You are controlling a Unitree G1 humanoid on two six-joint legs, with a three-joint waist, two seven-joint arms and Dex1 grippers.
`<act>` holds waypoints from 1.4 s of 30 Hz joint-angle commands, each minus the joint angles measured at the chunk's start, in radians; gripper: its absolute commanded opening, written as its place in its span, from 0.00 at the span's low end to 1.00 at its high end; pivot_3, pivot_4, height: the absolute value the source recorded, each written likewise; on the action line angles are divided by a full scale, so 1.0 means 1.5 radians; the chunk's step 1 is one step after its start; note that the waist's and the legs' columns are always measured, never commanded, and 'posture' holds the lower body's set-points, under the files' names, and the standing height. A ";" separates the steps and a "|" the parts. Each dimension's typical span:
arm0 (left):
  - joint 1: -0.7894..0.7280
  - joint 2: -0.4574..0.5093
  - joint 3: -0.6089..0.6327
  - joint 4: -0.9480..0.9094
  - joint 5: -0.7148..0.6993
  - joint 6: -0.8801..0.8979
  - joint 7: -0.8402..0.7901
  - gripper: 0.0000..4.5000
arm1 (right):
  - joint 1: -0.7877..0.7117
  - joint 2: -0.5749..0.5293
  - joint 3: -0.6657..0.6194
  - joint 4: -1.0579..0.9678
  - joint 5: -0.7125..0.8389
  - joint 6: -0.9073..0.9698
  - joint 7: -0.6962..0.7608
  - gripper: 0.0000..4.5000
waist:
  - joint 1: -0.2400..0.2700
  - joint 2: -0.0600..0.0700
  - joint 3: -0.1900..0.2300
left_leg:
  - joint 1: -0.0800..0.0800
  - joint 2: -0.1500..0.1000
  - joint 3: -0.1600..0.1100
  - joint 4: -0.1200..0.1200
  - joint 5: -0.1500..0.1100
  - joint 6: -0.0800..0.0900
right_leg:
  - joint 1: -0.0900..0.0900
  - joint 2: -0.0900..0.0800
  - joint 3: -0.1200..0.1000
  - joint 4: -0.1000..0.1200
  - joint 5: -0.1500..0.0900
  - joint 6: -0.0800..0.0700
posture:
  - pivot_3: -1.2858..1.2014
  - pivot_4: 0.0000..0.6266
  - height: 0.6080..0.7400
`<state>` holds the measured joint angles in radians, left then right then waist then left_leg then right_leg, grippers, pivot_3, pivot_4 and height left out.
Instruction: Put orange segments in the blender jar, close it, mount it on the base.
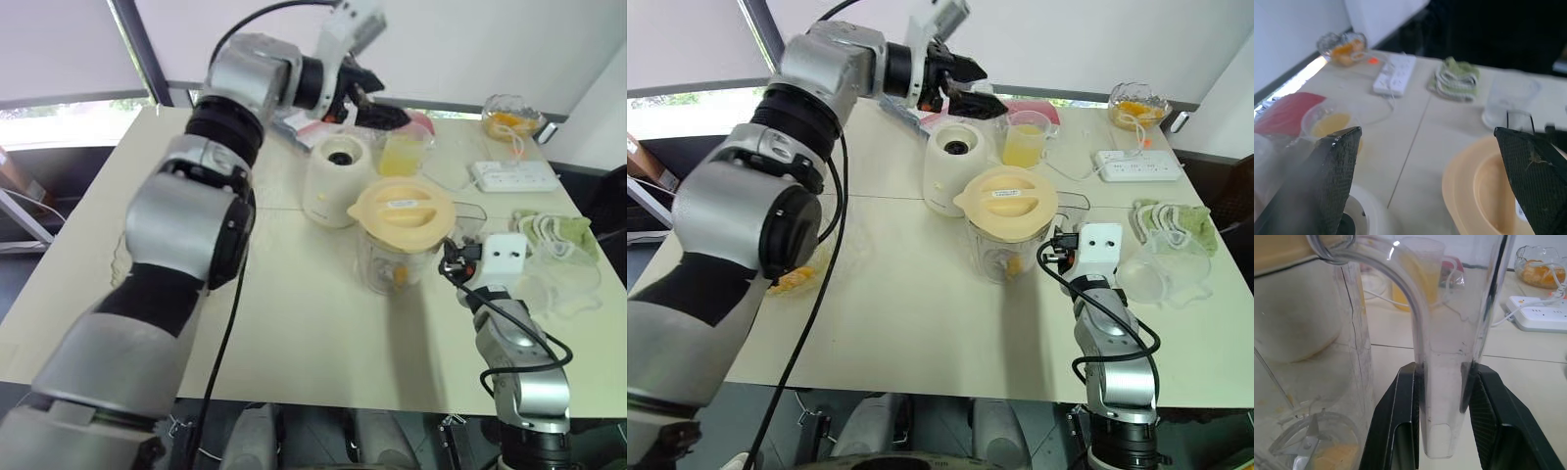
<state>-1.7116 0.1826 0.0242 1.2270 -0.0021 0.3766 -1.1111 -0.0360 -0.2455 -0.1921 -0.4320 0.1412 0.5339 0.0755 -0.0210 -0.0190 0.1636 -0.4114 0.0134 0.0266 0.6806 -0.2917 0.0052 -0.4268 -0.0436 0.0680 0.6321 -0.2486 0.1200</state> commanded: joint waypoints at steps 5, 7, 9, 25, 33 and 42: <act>0.147 0.059 0.013 -0.071 -0.002 -0.037 0.144 1.00 | -0.020 0.004 -0.037 -0.045 0.034 0.001 0.002 0.18 | 0.001 0.001 0.000 | 0.001 0.000 0.000 0.000 0.000 -0.001 | 0.000 0.000 0.000 0.002 0.000 0.000 | 0.52 0.24 1.00; 0.212 0.068 -0.001 -0.082 0.019 -0.064 0.193 1.00 | -0.034 0.009 -0.059 -0.055 0.057 0.004 -0.002 0.18 | 0.002 0.001 0.000 | 0.001 0.000 0.000 0.000 0.001 -0.001 | 0.000 0.000 0.000 0.003 0.000 0.000 | 0.52 0.24 1.00; 0.273 0.070 -0.007 -0.093 0.026 -0.074 0.228 1.00 | -0.054 0.011 -0.082 -0.066 0.080 0.012 -0.007 0.18 | 0.003 0.001 0.000 | 0.001 0.000 0.000 0.000 0.001 -0.002 | 0.000 -0.001 0.000 0.003 0.000 0.000 | 0.52 0.24 1.00; 0.589 0.011 -0.038 -0.540 -0.031 0.079 0.311 1.00 | -0.381 -0.147 -0.199 0.018 0.202 0.146 -0.008 0.18 | 0.001 0.002 0.001 | 0.001 0.000 0.001 0.001 0.001 -0.002 | 0.000 -0.002 0.000 0.004 0.000 0.000 | 0.52 0.24 1.00; 0.768 -0.007 -0.045 -0.827 -0.082 0.175 0.338 1.00 | -0.630 -0.183 -0.108 0.283 0.159 0.100 0.036 0.18 | -0.003 0.004 0.002 | 0.002 0.001 0.001 0.001 0.002 -0.003 | -0.002 -0.001 0.001 0.009 0.000 -0.001 | 0.52 0.24 1.00; 0.870 -0.006 0.036 -1.033 -0.183 0.218 0.392 1.00 | -0.748 -0.145 -0.017 0.520 0.099 -0.002 0.087 0.18 | 0.000 0.004 0.002 | 0.002 0.002 0.002 0.001 0.003 -0.004 | -0.002 -0.003 0.001 0.008 0.001 -0.001 | 0.52 0.24 1.00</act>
<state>-0.4166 0.1718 0.0464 -0.2320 -0.2332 0.6936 -0.5354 -1.0812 -0.4612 -0.2108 0.3562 0.2942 0.6004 0.1899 -0.0212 -0.0126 0.1669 -0.4086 0.0159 0.0292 0.6823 -0.2879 -0.0008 -0.4298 -0.0485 0.0701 0.6444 -0.2478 0.1192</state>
